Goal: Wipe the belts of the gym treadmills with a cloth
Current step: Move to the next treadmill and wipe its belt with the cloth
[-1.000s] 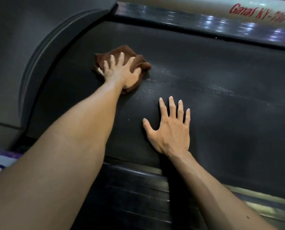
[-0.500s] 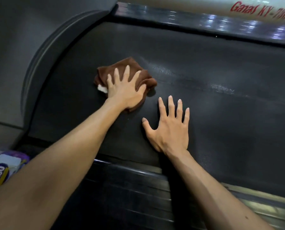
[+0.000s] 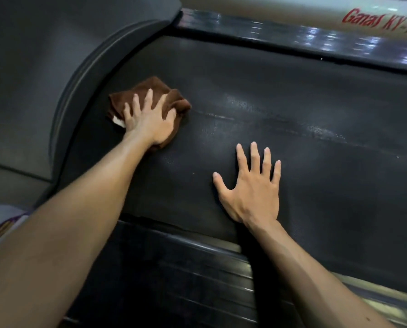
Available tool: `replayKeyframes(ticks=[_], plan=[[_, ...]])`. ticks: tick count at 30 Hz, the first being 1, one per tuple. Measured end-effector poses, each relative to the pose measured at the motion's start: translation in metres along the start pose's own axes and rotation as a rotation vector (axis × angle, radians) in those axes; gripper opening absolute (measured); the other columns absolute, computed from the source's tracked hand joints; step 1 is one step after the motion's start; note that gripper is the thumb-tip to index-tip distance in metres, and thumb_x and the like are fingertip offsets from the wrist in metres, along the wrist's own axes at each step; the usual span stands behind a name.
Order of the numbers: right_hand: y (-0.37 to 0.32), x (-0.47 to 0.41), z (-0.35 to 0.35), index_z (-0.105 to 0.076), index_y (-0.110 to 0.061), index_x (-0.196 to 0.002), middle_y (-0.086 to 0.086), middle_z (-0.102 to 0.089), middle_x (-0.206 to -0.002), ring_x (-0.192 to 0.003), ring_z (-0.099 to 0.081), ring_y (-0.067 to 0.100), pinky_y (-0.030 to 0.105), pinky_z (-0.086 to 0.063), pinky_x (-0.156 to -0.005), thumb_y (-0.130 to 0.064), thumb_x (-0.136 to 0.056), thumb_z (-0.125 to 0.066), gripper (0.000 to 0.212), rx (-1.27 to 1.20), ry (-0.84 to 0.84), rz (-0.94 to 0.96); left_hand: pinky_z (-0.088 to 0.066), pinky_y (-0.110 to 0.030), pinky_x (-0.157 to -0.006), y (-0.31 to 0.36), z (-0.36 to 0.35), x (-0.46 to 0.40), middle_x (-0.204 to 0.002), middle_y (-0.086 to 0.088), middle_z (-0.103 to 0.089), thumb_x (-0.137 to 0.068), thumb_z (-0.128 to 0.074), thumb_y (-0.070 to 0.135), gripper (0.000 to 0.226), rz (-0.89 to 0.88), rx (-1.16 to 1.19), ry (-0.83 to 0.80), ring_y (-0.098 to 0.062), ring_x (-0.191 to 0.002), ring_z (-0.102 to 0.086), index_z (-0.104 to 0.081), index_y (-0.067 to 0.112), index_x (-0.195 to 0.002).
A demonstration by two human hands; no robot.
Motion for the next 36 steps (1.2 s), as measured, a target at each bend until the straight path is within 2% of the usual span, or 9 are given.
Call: replayKeyframes(ticks=[4, 9, 12, 15, 20, 24, 27, 31, 36], plan=[[-0.002, 0.000, 0.000, -0.015, -0.027, -0.166, 0.005, -0.009, -0.174, -0.160, 0.002, 0.032, 0.056, -0.002, -0.128, -0.078, -0.088, -0.017, 0.093, -0.003, 0.012, -0.001, 0.005, -0.056, -0.125, 0.024, -0.016, 0.050, -0.173, 0.001, 0.004, -0.104, -0.020, 0.063, 0.064, -0.067, -0.068, 0.057, -0.036, -0.157, 0.005, -0.009, 0.039, -0.163], [-0.001, 0.000, -0.002, -0.011, -0.029, -0.167, 0.002, -0.006, -0.174, -0.160, 0.005, 0.030, 0.054, -0.001, -0.129, -0.079, -0.088, -0.015, 0.092, 0.009, 0.004, -0.002, 0.003, -0.057, -0.125, 0.079, -0.018, 0.012, -0.173, 0.003, 0.003, -0.103, -0.020, 0.063, 0.062, -0.251, -0.080, 0.005, -0.034, -0.158, 0.005, -0.010, 0.046, -0.161], [-0.001, 0.000, -0.002, -0.012, -0.031, -0.166, 0.000, -0.006, -0.175, -0.161, 0.005, 0.028, 0.053, -0.001, -0.129, -0.079, -0.089, -0.017, 0.092, -0.007, 0.019, -0.005, 0.004, -0.056, -0.125, 0.066, -0.002, -0.034, -0.173, 0.002, 0.004, -0.105, -0.019, 0.059, 0.061, -0.185, -0.031, -0.009, -0.033, -0.158, 0.006, -0.009, 0.042, -0.162], [-0.001, -0.001, -0.003, -0.012, -0.031, -0.166, -0.001, -0.005, -0.175, -0.161, 0.006, 0.027, 0.052, -0.001, -0.129, -0.080, -0.088, -0.016, 0.092, 0.002, 0.017, -0.010, 0.005, -0.055, -0.125, 0.015, 0.012, -0.060, -0.173, 0.001, 0.004, -0.105, -0.020, 0.058, 0.061, -0.052, -0.009, 0.009, -0.035, -0.158, 0.005, -0.008, 0.041, -0.163], [-0.001, -0.002, -0.002, -0.014, -0.030, -0.166, 0.001, -0.007, -0.174, -0.161, 0.004, 0.029, 0.053, 0.000, -0.129, -0.079, -0.088, -0.017, 0.093, 0.003, 0.017, -0.008, 0.005, -0.053, -0.126, -0.048, 0.012, -0.028, -0.173, 0.002, 0.003, -0.105, -0.019, 0.059, 0.063, 0.104, 0.022, 0.042, -0.033, -0.158, 0.004, -0.011, 0.037, -0.163], [-0.002, -0.001, -0.001, -0.014, -0.029, -0.166, 0.002, -0.008, -0.174, -0.161, 0.002, 0.030, 0.054, -0.002, -0.128, -0.079, -0.088, -0.017, 0.093, 0.006, 0.011, -0.007, 0.003, -0.054, -0.125, -0.036, -0.006, 0.053, -0.173, 0.001, -0.001, -0.105, -0.023, 0.058, 0.062, 0.097, 0.021, 0.098, -0.034, -0.157, 0.001, -0.012, 0.039, -0.163], [-0.002, -0.001, 0.000, -0.015, -0.028, -0.166, 0.003, -0.009, -0.174, -0.160, 0.001, 0.031, 0.055, -0.003, -0.128, -0.078, -0.088, -0.017, 0.093, 0.009, 0.013, -0.010, 0.003, -0.054, -0.124, 0.004, -0.019, 0.083, -0.173, 0.002, 0.001, -0.104, -0.024, 0.059, 0.062, -0.017, -0.042, 0.095, -0.034, -0.157, 0.002, -0.011, 0.042, -0.162], [-0.001, -0.001, -0.002, -0.012, -0.029, -0.166, 0.002, -0.006, -0.174, -0.160, 0.004, 0.030, 0.054, -0.001, -0.128, -0.079, -0.088, -0.016, 0.093, 0.019, -0.002, -0.002, 0.003, -0.057, -0.125, 0.050, -0.019, 0.039, -0.173, 0.001, 0.004, -0.103, -0.021, 0.062, 0.062, -0.191, -0.073, 0.029, -0.034, -0.157, 0.005, -0.008, 0.046, -0.161], [-0.002, -0.002, -0.003, -0.013, -0.031, -0.166, 0.000, -0.007, -0.174, -0.161, 0.004, 0.029, 0.053, 0.000, -0.129, -0.080, -0.087, -0.016, 0.093, 0.015, 0.007, -0.009, 0.005, -0.056, -0.125, 0.020, 0.003, -0.040, -0.173, -0.001, 0.004, -0.104, -0.020, 0.059, 0.061, -0.076, -0.013, 0.012, -0.034, -0.158, 0.006, -0.009, 0.045, -0.162]])
Point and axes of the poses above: each hand's wrist, its own x-axis away from the middle knuckle, its own z-axis out of the back of the hand, y = z × x, the point moved 6 cm from there along -x, towards the middle knuckle
